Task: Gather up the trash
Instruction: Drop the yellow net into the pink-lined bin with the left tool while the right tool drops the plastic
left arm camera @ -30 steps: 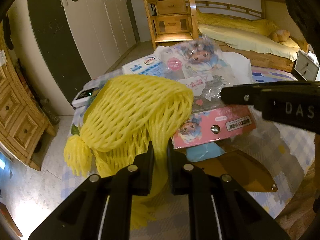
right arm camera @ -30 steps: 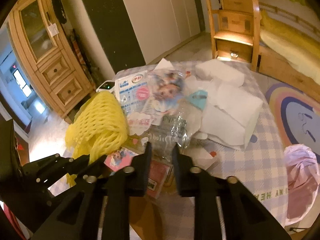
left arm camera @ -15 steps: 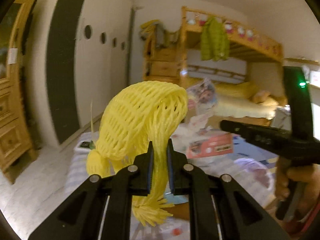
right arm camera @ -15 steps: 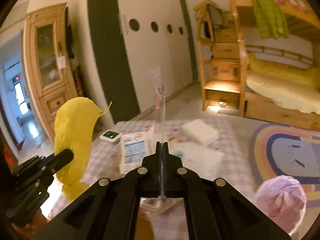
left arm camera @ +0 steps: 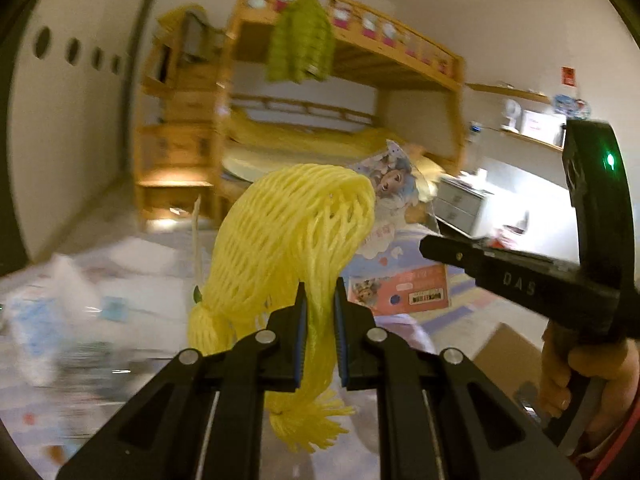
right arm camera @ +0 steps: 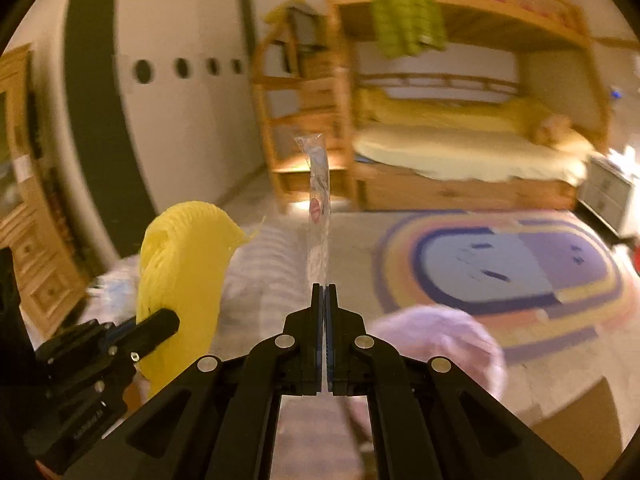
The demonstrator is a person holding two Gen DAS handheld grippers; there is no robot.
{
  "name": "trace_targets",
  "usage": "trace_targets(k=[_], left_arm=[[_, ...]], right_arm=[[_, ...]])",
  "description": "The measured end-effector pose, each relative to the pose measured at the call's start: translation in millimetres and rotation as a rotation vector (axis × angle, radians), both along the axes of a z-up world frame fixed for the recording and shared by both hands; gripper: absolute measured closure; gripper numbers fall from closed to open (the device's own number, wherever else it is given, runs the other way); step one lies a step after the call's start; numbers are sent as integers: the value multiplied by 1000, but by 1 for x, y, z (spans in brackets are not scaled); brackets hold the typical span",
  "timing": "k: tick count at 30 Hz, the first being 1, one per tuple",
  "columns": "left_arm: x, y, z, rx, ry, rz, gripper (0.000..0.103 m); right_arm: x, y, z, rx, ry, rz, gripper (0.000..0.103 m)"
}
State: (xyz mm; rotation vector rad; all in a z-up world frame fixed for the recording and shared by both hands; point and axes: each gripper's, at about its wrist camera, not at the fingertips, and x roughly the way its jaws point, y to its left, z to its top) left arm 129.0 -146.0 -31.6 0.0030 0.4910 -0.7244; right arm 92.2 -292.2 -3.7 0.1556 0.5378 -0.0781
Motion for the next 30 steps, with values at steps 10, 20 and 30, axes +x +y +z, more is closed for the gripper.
trace_targets(k=[10,20,30], left_arm=[[27,-108,-59,89,151,-166,92],[38,-119,-60,80,191,-143,43],[29,-121,-62,148,198,-187,35]], right_arm=[[-4,-90,-67,29,154,-201,102],[14,-122,-111,79,239,-240,91],[6,-119,-104,101,225,-261,78]])
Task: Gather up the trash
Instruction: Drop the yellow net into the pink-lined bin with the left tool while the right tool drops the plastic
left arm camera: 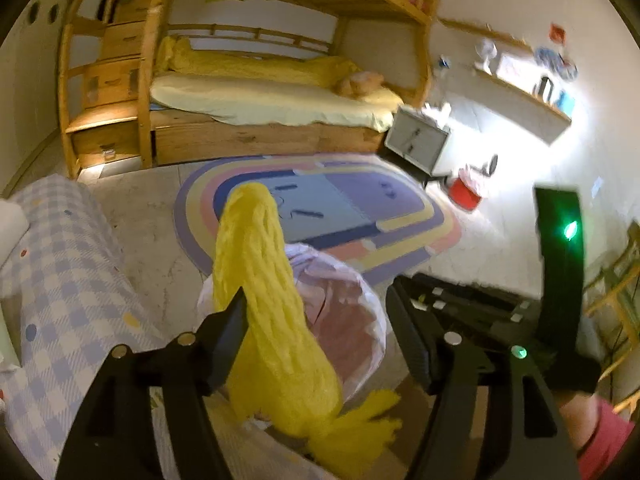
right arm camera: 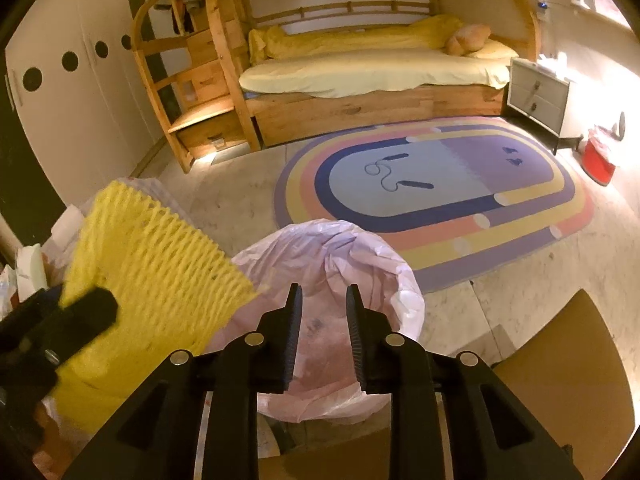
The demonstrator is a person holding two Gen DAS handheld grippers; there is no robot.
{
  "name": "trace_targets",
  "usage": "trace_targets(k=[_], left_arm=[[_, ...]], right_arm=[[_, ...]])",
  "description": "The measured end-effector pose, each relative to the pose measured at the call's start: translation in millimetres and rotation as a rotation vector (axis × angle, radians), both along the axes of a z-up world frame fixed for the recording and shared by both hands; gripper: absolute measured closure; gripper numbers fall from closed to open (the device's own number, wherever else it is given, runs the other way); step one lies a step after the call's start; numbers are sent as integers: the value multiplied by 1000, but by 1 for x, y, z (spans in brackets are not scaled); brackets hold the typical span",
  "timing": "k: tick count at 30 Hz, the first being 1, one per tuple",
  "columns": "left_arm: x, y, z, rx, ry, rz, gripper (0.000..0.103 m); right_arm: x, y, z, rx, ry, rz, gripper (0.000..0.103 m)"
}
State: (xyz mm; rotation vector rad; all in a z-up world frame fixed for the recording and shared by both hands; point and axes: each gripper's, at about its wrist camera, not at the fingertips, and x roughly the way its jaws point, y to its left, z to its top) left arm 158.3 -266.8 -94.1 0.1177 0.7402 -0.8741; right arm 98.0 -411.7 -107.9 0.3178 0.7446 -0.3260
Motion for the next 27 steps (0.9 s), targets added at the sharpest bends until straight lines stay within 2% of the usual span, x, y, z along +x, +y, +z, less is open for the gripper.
trace_targets(k=[3,8,13,20,22,27], left_arm=[[-1,-4,-9,114,7,-13,35],[0,14,-17,160,61,-14,35],[-4,33,-19,164,105,-22,35],[-17,61,-13,163,99,-7,35],[-22,71,-10,161,82,10,35],[-30,97,15,100,-18,96,35]], right_arm=[[-7,-1,5,9,-12,-5,78],[-18,4,15,16,-34,4,78],[-23,14,22,22,-49,29,78],[-33,25,33,25,-71,65,78],[-35,30,35,25,-78,79,78],[-38,43,46,18,-97,105,78]])
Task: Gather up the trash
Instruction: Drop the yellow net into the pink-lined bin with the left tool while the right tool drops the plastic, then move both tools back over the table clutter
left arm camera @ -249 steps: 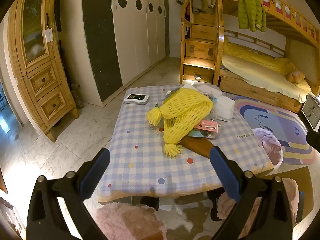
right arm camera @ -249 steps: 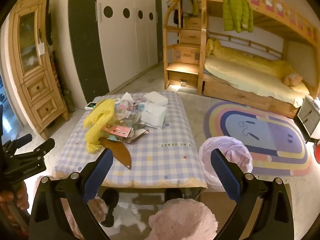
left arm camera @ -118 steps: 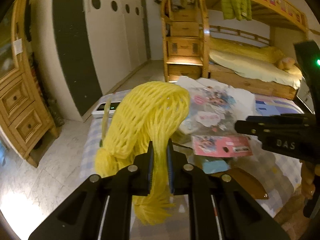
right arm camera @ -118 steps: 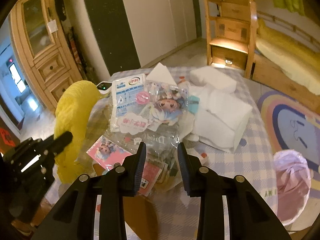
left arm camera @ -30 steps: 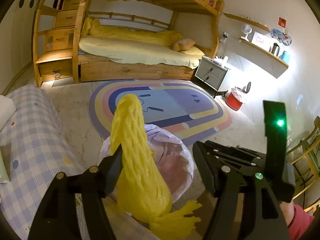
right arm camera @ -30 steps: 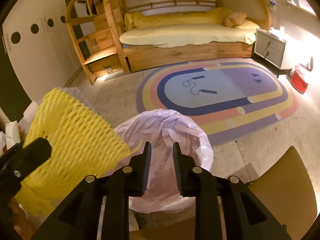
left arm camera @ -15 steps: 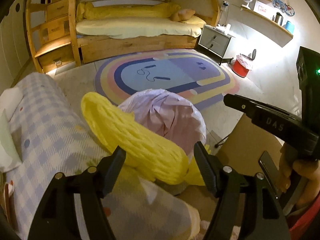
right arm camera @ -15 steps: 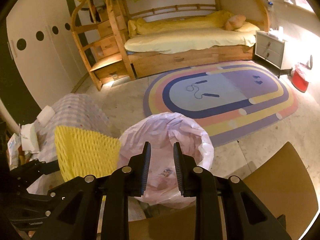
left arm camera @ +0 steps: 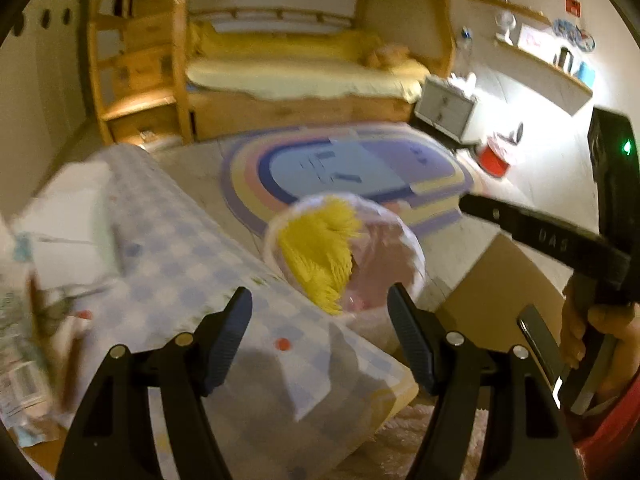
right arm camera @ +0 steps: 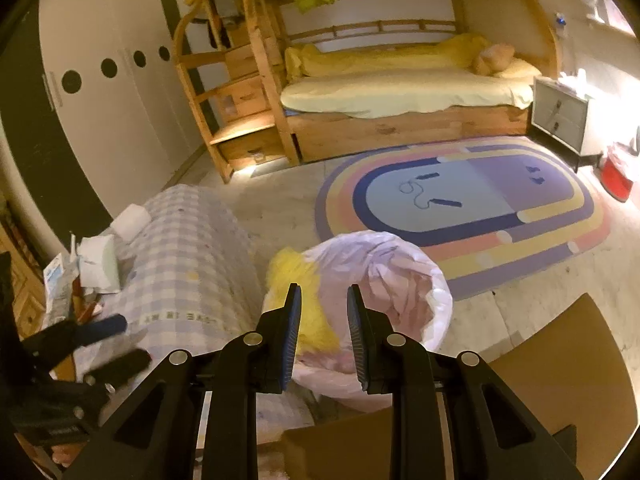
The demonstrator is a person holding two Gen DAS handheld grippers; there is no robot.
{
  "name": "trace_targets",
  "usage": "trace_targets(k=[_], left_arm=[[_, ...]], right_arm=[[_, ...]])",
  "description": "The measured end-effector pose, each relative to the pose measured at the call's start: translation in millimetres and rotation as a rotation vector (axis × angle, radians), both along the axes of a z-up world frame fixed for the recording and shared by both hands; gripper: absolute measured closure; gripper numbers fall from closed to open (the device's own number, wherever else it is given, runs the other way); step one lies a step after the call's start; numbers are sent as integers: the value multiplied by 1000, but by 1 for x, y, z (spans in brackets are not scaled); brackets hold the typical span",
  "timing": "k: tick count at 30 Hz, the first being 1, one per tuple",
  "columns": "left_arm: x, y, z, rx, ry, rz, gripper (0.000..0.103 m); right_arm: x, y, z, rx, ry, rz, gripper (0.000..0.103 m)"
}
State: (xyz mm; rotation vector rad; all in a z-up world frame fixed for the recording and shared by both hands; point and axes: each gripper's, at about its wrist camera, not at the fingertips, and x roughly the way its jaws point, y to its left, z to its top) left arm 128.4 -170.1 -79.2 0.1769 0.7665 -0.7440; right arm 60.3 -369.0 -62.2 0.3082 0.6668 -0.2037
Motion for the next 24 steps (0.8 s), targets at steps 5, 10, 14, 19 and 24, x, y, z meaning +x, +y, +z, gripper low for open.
trace_targets(k=[5,10,14,19,24], left_arm=[[-11,29,24,-47,-93,83,35],[-24,65,40,-53,-159,178,35],[-35,107,43,-26,-192,284,34],[-48,169,42,8,-219,445,32],[-55,224,41,18,-220,587,30]], right_arm=[[-6,14,18,-16,-36,23,78],[-8,46,42,-44,-66,90,78],[-11,75,57,-52,-87,154,77],[-11,126,65,-50,-102,268,71],[-1,178,56,-51,-72,386,68]])
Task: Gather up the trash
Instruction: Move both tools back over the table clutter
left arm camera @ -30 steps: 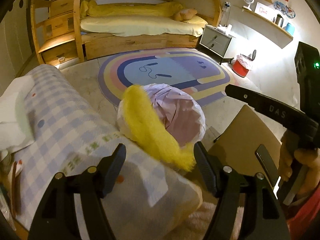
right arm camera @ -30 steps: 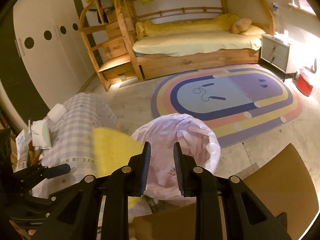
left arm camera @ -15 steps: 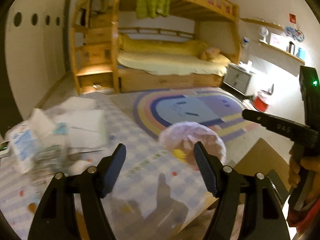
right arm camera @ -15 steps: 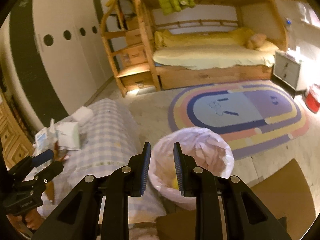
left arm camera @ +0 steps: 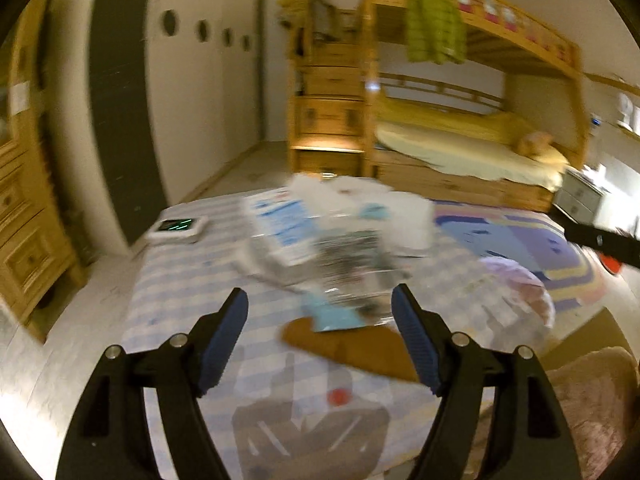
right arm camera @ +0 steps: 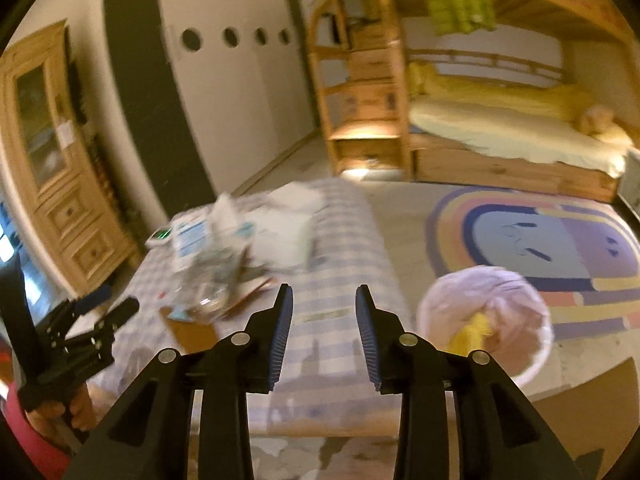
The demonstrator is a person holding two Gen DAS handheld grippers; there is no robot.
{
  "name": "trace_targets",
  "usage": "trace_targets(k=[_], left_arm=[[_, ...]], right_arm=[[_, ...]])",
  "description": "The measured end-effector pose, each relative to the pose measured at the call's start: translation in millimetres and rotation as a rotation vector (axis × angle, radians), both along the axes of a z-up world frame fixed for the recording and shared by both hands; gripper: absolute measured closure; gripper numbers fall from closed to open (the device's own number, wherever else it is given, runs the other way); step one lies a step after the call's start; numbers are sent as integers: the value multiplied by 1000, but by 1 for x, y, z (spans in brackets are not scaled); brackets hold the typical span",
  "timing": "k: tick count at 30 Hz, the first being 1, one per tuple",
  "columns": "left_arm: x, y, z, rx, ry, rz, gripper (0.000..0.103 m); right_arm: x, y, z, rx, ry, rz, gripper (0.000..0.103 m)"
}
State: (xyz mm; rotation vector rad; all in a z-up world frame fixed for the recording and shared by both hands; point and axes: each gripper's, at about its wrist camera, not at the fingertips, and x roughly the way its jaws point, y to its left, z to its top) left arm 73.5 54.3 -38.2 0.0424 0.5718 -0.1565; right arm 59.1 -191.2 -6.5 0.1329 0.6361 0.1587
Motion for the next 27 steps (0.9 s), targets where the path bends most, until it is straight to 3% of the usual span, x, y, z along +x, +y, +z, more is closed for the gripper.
trace_targets(k=[10,17,21,27], left_arm=[[0,44,-8,4,38,122,28],[34,42,-8,31,52,149,28],[58,47,-7,-19,73,165,28],[78,49,-3,2,66,192,28]], right_arm=[[38,69,-21,-23,42,163,63],[74,94,-35,-46,77,225,63],[94,103,-45,-31,113,249,48],[124,111,-62,-23,200,265,44]])
